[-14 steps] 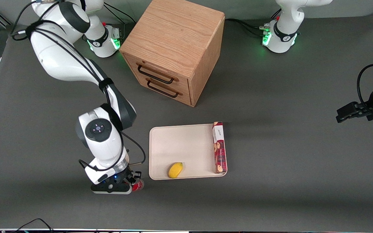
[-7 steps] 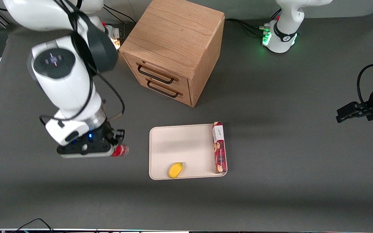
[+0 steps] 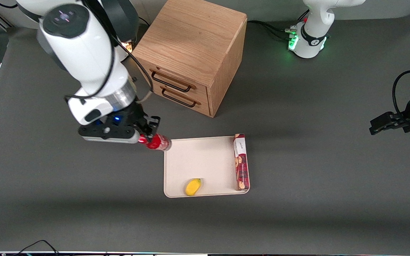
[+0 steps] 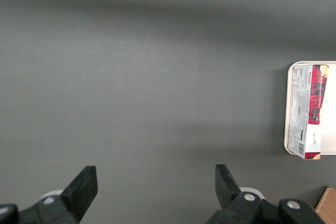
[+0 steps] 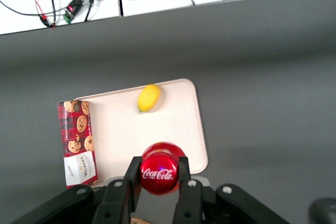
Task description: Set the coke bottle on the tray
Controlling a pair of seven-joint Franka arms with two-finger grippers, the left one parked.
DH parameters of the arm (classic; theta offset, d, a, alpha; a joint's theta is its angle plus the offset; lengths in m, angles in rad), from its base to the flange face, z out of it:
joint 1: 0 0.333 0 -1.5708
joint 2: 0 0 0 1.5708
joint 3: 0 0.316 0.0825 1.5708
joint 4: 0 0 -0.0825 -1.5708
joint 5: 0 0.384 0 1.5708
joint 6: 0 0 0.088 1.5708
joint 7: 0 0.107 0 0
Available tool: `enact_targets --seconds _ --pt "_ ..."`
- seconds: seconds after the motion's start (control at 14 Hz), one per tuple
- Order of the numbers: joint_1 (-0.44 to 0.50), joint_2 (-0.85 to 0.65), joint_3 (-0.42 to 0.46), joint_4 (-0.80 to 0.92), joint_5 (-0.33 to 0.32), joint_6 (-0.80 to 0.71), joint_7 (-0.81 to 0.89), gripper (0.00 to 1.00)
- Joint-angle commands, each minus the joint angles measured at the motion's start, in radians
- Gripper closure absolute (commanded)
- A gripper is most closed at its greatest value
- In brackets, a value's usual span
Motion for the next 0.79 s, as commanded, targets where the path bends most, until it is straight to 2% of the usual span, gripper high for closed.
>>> enact_targets --seconds 0.0,0.29,0.43,0.71 --pt "-0.008 0.023 0.009 -0.138 -0.068 0.105 0.094 1.00" --pt "-0.021 0.020 0.001 -0.325 -0.134 0.230 0.177 1.00" --pt "-0.038 0.020 0.001 -0.440 -0.241 0.306 0.245 1.00" --pt "-0.056 0.018 -0.005 -0.542 -0.315 0.399 0.311 1.00"
